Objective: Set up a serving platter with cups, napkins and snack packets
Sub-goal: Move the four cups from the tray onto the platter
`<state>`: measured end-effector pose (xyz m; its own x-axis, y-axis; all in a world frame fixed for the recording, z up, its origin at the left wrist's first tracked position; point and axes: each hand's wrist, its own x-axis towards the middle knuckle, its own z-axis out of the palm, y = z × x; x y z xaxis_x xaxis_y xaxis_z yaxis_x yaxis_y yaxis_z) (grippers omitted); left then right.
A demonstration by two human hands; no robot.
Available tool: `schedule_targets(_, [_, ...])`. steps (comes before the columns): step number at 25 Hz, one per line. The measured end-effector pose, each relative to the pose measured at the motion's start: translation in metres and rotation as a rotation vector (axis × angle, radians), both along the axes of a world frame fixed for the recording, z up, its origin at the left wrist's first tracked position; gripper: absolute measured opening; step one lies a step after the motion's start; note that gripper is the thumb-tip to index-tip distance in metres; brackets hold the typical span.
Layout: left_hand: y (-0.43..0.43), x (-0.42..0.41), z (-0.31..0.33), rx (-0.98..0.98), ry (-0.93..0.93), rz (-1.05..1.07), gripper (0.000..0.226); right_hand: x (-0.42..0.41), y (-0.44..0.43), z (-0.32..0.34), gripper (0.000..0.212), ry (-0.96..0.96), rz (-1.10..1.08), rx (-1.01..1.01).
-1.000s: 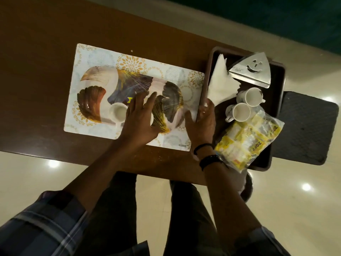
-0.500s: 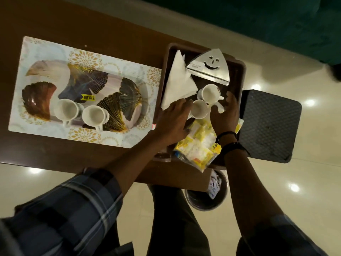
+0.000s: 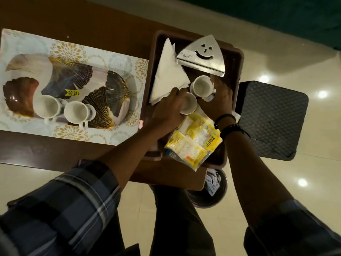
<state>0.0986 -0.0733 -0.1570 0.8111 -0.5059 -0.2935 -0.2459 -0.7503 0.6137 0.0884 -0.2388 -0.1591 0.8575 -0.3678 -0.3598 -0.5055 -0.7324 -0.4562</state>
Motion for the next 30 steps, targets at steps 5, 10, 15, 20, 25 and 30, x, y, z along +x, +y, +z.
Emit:
schedule_targets(5, [0.043, 0.007, 0.02, -0.191, -0.058, 0.2, 0.063, 0.01, 0.009, -0.005, 0.077, 0.005, 0.042, -0.057])
schedule_targets(10, [0.096, 0.013, 0.033, -0.293, -0.039, 0.281, 0.077, 0.013, 0.035, 0.023, 0.067, -0.208, -0.15, -0.065])
schedule_targets(15, [0.154, 0.022, 0.041, -0.253, -0.06, 0.295, 0.075, -0.004, 0.115, 0.047, 0.063, -0.334, -0.092, 0.04])
schedule_targets(20, [0.228, 0.033, 0.05, -0.189, -0.083, 0.256, 0.067, 0.002, 0.193, 0.048, 0.073, -0.4, 0.006, 0.094])
schedule_targets(25, [0.294, 0.058, 0.049, -0.038, -0.133, 0.177, 0.066, 0.033, 0.248, 0.048, 0.069, -0.284, 0.196, 0.134])
schedule_targets(30, [0.338, 0.105, 0.026, 0.126, -0.109, 0.044, 0.076, 0.072, 0.288, 0.03, 0.063, -0.078, 0.446, 0.105])
